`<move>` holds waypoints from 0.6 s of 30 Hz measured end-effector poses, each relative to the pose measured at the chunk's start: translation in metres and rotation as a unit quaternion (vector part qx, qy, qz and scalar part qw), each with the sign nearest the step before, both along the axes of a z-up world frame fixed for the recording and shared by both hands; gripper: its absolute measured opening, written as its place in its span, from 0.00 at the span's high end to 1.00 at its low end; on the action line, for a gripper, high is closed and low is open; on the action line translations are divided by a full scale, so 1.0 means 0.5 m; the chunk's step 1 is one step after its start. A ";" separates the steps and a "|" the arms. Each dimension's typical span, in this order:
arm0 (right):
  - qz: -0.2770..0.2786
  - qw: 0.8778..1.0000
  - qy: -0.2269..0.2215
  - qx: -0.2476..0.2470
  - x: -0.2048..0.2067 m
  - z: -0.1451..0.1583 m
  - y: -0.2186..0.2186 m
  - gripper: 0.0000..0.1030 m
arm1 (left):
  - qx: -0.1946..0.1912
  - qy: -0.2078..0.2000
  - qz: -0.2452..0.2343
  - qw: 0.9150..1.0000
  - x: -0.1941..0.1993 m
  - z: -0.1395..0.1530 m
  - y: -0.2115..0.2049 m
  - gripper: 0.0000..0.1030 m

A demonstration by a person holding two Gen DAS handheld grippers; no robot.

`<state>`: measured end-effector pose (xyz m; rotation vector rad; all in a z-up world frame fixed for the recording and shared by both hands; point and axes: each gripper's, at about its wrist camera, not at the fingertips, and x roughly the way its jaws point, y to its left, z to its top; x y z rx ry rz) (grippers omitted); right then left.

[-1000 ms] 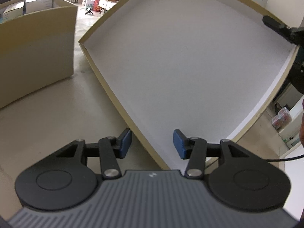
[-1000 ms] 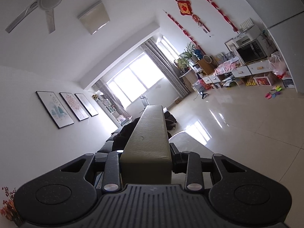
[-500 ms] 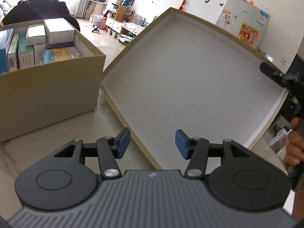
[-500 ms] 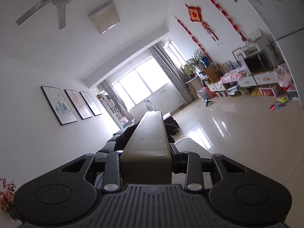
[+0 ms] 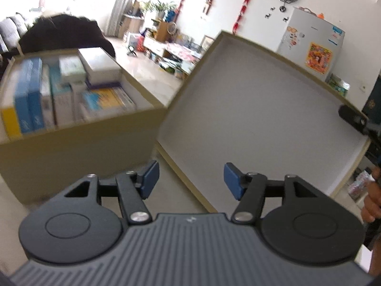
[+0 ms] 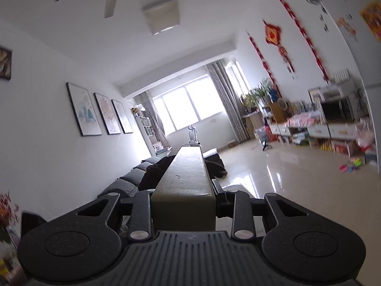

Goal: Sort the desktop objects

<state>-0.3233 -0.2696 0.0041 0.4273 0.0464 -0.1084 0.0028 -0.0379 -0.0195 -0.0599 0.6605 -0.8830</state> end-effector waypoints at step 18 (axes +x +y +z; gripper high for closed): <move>0.021 0.997 -0.029 -0.062 -0.002 0.000 0.076 0.66 | 0.023 -0.065 -0.056 0.996 -0.021 0.158 -0.028 0.38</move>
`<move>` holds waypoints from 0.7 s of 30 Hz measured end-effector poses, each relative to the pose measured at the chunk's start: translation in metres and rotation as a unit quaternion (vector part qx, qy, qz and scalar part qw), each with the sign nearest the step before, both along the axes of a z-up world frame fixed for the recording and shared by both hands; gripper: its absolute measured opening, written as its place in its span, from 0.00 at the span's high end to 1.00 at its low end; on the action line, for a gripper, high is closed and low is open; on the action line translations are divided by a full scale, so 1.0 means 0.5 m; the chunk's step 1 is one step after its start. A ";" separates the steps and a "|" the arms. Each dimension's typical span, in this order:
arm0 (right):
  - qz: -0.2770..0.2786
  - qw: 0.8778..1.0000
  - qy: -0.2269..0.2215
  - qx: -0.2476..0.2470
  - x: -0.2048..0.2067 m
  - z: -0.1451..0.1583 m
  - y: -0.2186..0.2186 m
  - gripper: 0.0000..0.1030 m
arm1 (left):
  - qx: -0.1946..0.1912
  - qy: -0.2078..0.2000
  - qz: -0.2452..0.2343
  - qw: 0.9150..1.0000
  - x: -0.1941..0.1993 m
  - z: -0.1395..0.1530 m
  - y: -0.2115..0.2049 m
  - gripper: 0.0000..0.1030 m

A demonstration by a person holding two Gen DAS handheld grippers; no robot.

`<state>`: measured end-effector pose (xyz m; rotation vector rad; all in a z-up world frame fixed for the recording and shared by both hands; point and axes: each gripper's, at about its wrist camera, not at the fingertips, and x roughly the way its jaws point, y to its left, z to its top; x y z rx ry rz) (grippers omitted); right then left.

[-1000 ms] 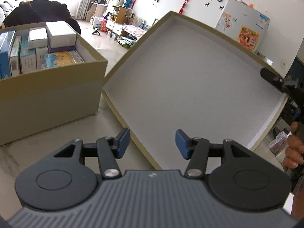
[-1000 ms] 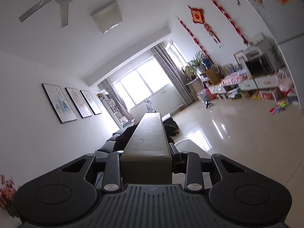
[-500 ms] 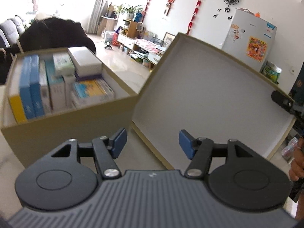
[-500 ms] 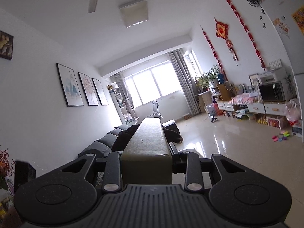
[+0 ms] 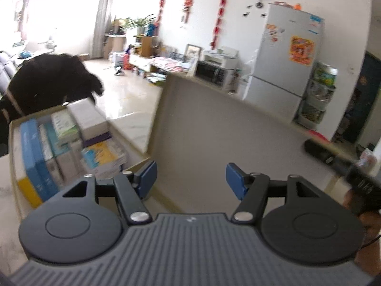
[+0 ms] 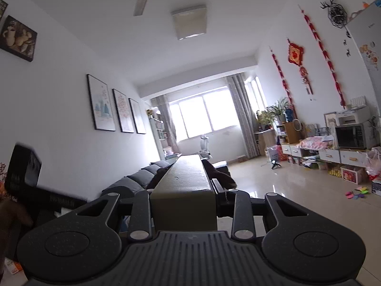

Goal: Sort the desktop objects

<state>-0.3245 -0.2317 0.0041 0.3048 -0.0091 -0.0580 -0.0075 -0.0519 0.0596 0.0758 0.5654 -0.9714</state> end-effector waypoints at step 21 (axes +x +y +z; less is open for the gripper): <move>0.017 0.999 -0.002 -0.048 -0.006 0.005 0.073 0.62 | -0.006 0.050 -0.079 0.996 -0.021 0.048 -0.114 0.39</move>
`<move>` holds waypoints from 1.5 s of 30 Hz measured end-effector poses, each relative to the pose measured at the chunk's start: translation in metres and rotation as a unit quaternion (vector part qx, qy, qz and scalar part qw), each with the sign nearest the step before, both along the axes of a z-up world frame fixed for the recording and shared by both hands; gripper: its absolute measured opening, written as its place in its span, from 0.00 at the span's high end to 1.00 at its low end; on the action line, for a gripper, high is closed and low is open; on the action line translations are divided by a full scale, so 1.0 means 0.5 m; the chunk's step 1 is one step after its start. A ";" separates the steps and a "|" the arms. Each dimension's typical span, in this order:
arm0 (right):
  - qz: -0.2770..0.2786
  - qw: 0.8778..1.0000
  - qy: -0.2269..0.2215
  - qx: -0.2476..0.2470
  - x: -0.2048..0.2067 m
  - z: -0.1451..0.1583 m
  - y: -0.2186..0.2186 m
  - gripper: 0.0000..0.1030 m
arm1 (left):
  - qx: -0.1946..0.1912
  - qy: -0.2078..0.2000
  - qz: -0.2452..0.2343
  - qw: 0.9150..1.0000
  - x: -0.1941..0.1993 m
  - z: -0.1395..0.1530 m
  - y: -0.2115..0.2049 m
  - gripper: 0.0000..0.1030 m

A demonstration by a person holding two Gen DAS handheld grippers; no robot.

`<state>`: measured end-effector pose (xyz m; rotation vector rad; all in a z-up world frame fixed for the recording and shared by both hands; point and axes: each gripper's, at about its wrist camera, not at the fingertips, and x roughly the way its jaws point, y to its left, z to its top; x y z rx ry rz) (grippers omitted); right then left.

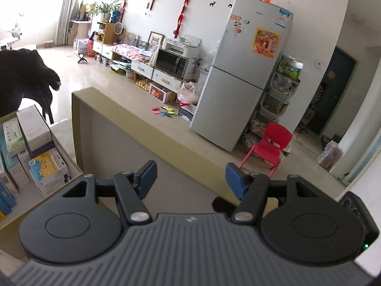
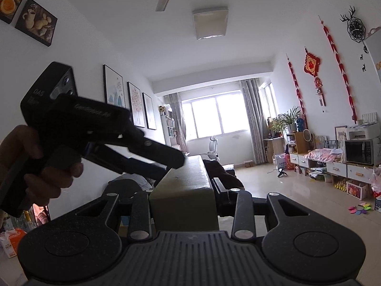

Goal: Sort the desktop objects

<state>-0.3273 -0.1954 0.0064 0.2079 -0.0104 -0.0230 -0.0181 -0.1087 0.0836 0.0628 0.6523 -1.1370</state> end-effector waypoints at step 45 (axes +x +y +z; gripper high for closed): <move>0.004 0.986 0.034 -0.161 0.060 0.019 0.151 0.53 | -0.011 0.006 0.056 0.998 0.016 -0.006 0.088 0.41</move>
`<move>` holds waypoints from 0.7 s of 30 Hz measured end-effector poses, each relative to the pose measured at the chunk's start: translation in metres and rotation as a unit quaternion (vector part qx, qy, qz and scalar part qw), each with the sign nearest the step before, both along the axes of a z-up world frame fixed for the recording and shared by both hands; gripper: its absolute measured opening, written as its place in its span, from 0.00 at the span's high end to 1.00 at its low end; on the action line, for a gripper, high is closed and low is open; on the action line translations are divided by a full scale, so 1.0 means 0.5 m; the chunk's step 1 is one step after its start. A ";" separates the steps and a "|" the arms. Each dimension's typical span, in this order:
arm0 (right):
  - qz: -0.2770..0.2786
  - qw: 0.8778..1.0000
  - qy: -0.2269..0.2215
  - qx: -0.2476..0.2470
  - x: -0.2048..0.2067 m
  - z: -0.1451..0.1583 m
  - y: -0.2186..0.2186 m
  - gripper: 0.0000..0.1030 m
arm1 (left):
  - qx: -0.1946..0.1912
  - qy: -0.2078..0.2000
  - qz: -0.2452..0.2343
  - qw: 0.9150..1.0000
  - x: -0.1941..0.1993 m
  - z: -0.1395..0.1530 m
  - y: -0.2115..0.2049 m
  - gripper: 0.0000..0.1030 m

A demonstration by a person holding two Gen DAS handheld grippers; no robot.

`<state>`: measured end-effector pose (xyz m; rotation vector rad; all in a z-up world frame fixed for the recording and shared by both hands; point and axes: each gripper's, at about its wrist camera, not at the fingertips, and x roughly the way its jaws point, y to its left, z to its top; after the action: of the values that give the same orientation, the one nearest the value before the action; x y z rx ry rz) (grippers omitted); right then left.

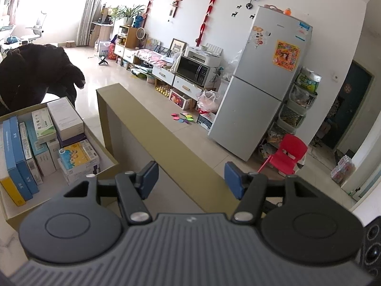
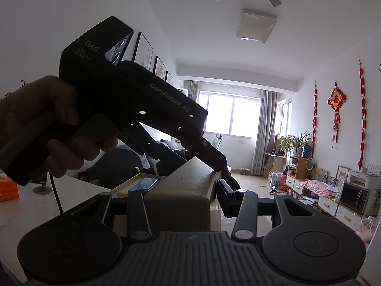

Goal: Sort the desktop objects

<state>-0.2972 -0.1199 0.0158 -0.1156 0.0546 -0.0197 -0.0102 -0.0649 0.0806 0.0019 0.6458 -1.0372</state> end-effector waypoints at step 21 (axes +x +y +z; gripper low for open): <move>0.030 0.998 0.018 -0.052 0.022 -0.016 0.073 0.41 | 0.001 0.020 0.028 0.999 0.030 -0.018 0.036 0.45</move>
<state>-0.2860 -0.0835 0.0075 -0.2210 0.0860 0.0396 0.0046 -0.0469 0.0714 -0.0353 0.6785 -0.9854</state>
